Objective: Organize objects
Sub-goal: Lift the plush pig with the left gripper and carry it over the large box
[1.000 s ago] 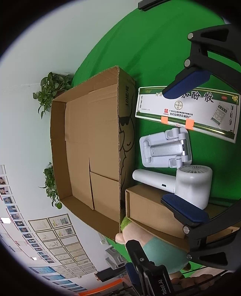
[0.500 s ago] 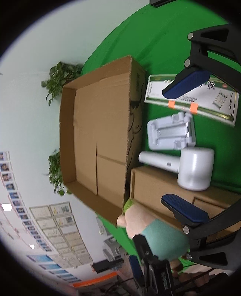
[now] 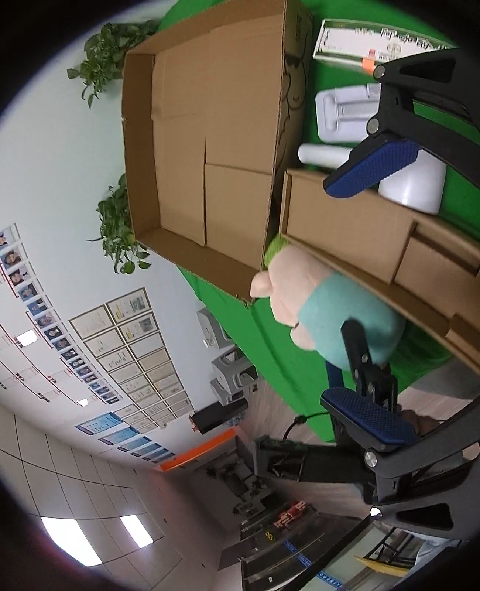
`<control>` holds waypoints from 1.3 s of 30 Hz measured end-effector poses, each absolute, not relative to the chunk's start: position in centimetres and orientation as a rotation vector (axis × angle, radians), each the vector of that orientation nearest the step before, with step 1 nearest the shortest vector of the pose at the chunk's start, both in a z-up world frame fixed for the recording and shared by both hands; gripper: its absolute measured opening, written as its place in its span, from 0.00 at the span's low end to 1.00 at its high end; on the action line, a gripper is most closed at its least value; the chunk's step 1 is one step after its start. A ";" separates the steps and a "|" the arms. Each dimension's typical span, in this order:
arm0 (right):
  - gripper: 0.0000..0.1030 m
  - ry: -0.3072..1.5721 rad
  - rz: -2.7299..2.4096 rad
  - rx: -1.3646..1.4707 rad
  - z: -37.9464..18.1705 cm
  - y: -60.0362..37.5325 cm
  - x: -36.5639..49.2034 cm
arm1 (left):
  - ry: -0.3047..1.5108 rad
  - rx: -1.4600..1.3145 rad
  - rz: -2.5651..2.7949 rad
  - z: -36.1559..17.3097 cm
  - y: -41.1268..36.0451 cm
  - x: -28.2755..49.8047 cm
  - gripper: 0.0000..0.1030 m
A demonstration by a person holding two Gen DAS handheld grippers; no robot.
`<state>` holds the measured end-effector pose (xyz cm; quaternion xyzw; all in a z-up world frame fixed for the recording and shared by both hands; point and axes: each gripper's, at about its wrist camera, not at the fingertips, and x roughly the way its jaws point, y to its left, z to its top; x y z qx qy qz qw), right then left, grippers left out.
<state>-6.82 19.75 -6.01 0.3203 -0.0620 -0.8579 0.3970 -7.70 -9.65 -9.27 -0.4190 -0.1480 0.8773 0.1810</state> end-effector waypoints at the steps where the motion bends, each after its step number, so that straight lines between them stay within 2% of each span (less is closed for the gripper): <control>1: 1.00 -0.156 -2.166 0.826 -6.1 19.2 -7.0 | -0.421 -1.179 2.483 -9.3 -9.8 -7.6 0.75; 3: 1.00 -0.146 -2.154 0.846 -6.2 18.3 -7.1 | -0.411 -1.163 2.483 -9.1 -10.1 -7.2 0.62; 6: 1.00 -0.162 -2.114 0.890 -6.6 17.2 -7.7 | -0.406 -1.139 2.488 -8.5 -10.6 -6.4 0.48; 18: 1.00 -0.178 -1.943 1.061 -8.2 11.4 -9.4 | -0.421 -1.124 2.601 -6.3 -15.1 -2.4 0.44; 26: 1.00 -0.101 -1.860 1.240 -10.8 6.6 -9.7 | -0.453 -1.127 2.567 -7.5 -16.6 -1.3 0.44; 32: 1.00 0.061 -1.940 1.277 -11.9 4.9 -9.0 | -0.414 -1.116 2.563 -7.8 -15.2 -1.5 0.43; 34: 0.96 0.069 -1.959 1.275 -12.1 4.9 -9.3 | -0.403 -1.112 2.556 -7.8 -14.7 -1.5 0.42; 35: 0.88 0.077 -1.976 1.267 -12.0 5.0 -9.4 | -0.387 -1.107 2.562 -7.6 -14.3 -1.8 0.41; 37: 0.81 0.060 -1.983 1.249 -11.7 5.6 -9.4 | -0.373 -1.093 2.566 -7.3 -13.9 -1.8 0.41; 39: 0.78 0.037 -1.986 1.231 -11.2 6.2 -9.2 | -0.354 -1.082 2.567 -6.8 -13.3 -2.1 0.41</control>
